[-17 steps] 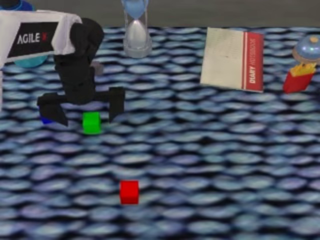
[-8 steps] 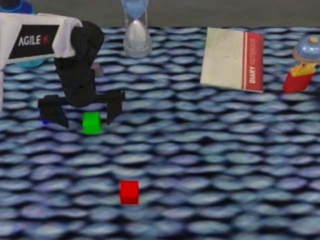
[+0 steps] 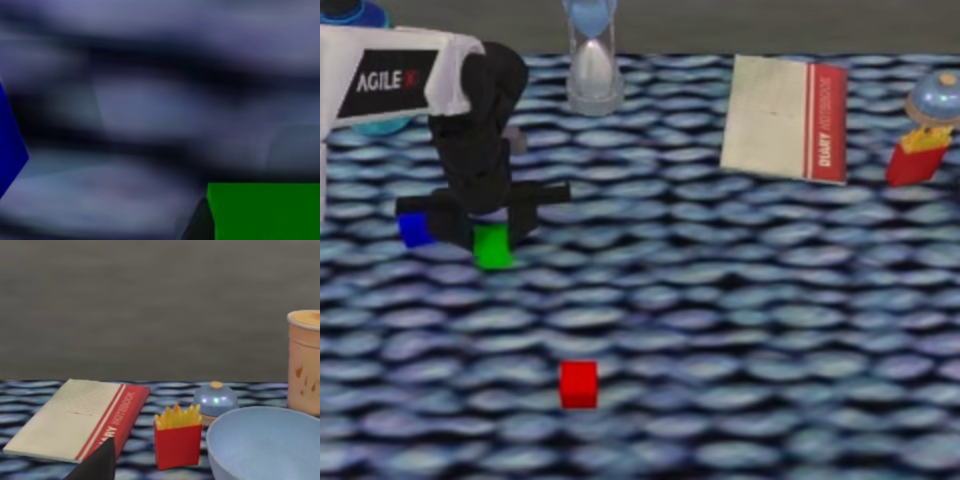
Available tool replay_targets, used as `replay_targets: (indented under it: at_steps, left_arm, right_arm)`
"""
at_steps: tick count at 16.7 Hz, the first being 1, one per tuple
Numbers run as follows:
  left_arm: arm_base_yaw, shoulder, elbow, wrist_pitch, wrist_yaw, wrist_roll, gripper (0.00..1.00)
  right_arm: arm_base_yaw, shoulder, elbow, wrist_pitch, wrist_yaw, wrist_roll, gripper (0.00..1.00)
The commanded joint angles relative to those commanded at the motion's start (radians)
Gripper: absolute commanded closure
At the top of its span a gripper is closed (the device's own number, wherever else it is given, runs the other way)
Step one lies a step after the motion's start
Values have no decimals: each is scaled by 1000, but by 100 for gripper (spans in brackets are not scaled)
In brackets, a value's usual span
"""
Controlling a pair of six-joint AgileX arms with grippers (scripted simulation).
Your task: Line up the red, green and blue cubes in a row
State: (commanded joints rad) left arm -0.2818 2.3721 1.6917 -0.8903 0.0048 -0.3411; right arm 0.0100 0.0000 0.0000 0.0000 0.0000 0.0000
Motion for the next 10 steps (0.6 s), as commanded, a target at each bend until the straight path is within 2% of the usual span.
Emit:
replay_targets:
  at_steps: [1,2,10]
  left_arm:
    - [0,0,0,0,0,0,98]
    - [0,0,0,0,0,0,100]
    - [2,-20,4,-7,-6,5,100]
  right_arm:
    - [0,0,0,0,0,0,0]
    - [0,0,0,0,0,0,0]
    - [0,0,0,0,0,0,0]
